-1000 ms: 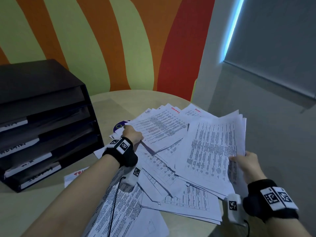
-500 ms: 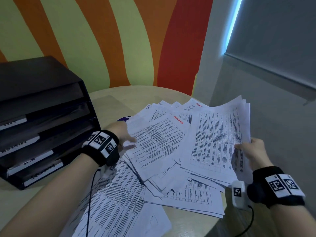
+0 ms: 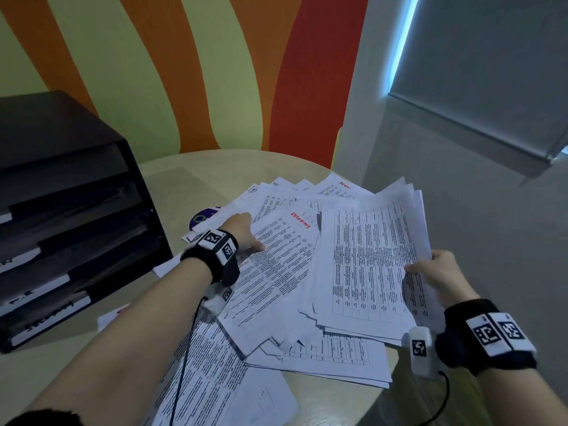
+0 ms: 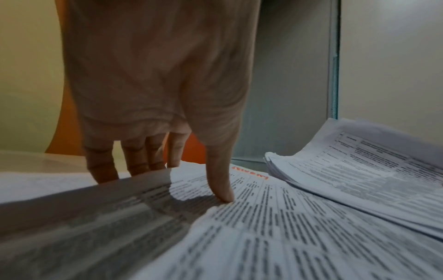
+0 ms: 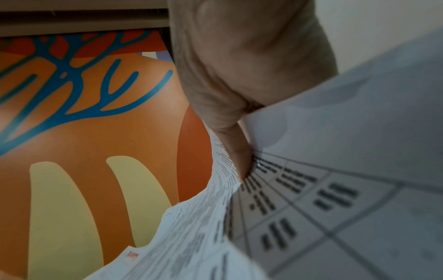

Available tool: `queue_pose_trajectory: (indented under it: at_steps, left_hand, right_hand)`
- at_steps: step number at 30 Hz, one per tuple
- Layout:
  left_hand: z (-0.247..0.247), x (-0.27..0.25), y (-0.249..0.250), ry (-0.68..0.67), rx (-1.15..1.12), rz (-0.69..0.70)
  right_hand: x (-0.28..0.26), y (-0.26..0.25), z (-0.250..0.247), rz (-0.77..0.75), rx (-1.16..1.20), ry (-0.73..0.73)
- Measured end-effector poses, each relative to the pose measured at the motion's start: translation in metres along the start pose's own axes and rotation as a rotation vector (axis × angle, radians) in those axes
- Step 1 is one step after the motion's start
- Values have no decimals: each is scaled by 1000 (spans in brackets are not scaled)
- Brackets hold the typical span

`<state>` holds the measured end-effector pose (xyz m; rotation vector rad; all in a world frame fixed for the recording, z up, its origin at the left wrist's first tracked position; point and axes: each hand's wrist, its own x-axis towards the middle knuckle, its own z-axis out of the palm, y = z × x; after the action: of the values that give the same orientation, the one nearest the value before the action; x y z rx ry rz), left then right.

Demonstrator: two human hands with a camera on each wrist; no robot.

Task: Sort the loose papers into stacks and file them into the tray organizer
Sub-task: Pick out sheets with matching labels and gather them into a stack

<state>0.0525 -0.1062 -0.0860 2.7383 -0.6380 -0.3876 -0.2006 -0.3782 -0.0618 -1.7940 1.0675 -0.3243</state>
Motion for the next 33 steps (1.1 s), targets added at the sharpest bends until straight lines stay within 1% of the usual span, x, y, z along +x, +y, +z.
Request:
queue_pose_trajectory:
  at_steps: [2,3,5,8,10,12,14,15,17,20,21,23,24,25,26,29,32,33]
  left_hand:
    - [-3,-3,2,-8,29,16]
    - [-5,-4,2,10,47,22]
    - [-6,-6,3,111,52,44]
    - [-7,-10,3,269,-66,39]
    - [-7,-13,3,312,-132,82]
    - [-8,-17,1,329,-260,125]
    - [-14,-21,-5,365,-384,112]
    - [-17,-21,-9,412,-424,90]
    - [-29,-21,-19,542,-578,16]
    - [-58,-26,-33,728,-959,-25]
    - [-69,-28,-36,783,-1021,-22]
    - [-87,-37,-36,865,-1068,-27]
    - [-92,-40,-35,883,-1092,-31]
    - [-94,-41,-33,876,-1110,-33]
    - [-93,-43,-28,835,-1119,-33]
    - [-76,-44,-10,642,-1136,-9]
    - [-52,-48,17,457,-997,-31]
    - [-44,-49,24,389,-990,-17]
  right_hand:
    - [-1,-1,1,-8,-11,2]
    - [-2,-1,2,-11,-13,1]
    - [-1,-2,4,-12,-14,-3]
    - [0,-1,7,-7,-17,-10]
    - [1,-2,8,6,-18,-16]
    - [1,-2,9,16,-7,-19]
    - [0,-2,9,15,3,-22]
    - [0,-2,9,14,5,-22]
    - [0,-2,8,4,11,-10]
    - [-2,-1,8,-26,35,-9]
    - [-3,-1,9,-33,48,-18]
    - [-7,-5,11,-52,98,-45]
    - [-9,-8,13,-67,123,-56]
    - [-10,-11,15,-86,143,-65]
    - [-12,-15,17,-101,171,-79]
    - [-21,-30,25,-145,274,-173]
    - [-35,-46,37,-194,393,-287]
    - [-38,-51,42,-201,414,-305]
